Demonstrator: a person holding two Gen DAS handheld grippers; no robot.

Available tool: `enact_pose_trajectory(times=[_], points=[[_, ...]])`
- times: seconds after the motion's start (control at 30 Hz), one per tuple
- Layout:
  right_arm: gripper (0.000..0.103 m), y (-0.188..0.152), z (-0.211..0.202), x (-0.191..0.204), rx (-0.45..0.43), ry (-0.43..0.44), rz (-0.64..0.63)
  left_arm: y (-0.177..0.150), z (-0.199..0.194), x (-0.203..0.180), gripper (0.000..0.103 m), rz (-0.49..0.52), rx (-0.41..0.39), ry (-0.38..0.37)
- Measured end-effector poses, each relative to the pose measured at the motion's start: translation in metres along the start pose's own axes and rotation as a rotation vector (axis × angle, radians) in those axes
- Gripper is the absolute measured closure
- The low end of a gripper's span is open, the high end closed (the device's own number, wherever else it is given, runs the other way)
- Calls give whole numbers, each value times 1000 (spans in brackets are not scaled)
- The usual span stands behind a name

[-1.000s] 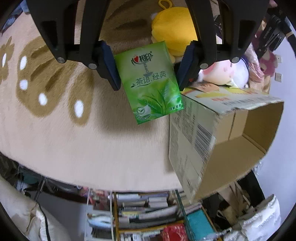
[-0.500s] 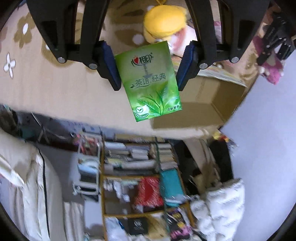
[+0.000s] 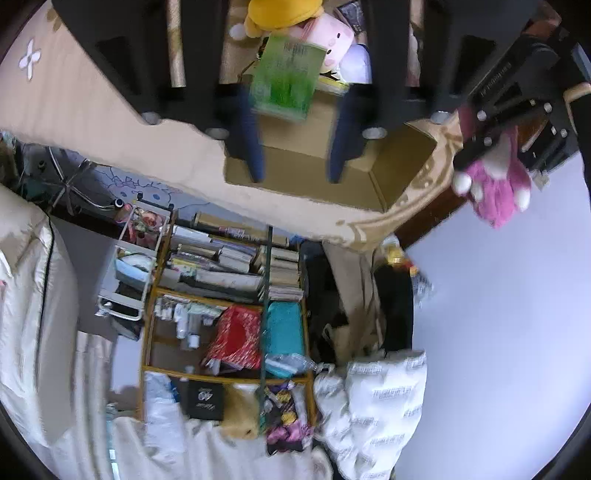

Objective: Organize soft objects
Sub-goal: 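Lift the pink bear with the left tool and drop it into the box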

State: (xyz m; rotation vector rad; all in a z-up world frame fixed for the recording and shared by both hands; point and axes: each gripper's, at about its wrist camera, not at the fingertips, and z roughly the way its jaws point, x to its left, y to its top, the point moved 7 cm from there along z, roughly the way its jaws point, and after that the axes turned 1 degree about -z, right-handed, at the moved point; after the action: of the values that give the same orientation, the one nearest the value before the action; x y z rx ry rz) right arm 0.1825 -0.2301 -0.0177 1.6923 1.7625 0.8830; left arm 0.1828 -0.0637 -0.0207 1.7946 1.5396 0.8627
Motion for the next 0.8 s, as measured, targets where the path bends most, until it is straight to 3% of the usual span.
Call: enact_pose_trajectory(times=[0.1, 0.27, 0.4, 0.47, 0.6, 0.73, 0.8], points=[[71, -1, 13, -5, 33, 59, 65, 8, 10, -4, 58, -18, 7, -47], [71, -8, 27, -15, 68, 65, 80, 11, 42, -22, 58, 0, 85, -115], [68, -12, 29, -19, 80, 57, 57, 5, 60, -32, 54, 27, 130, -109], [47, -15, 28, -25, 83, 47, 56, 0, 66, -33, 53, 28, 148, -100], [41, -21, 31, -41, 94, 24, 79, -7, 73, -32, 47, 0, 162, -101], [18, -32, 35, -64, 120, -4, 139, -6, 70, -30, 33, 0, 139, -84], [17, -36, 34, -73, 119, -22, 151, -6, 68, -27, 25, 1, 135, -75]])
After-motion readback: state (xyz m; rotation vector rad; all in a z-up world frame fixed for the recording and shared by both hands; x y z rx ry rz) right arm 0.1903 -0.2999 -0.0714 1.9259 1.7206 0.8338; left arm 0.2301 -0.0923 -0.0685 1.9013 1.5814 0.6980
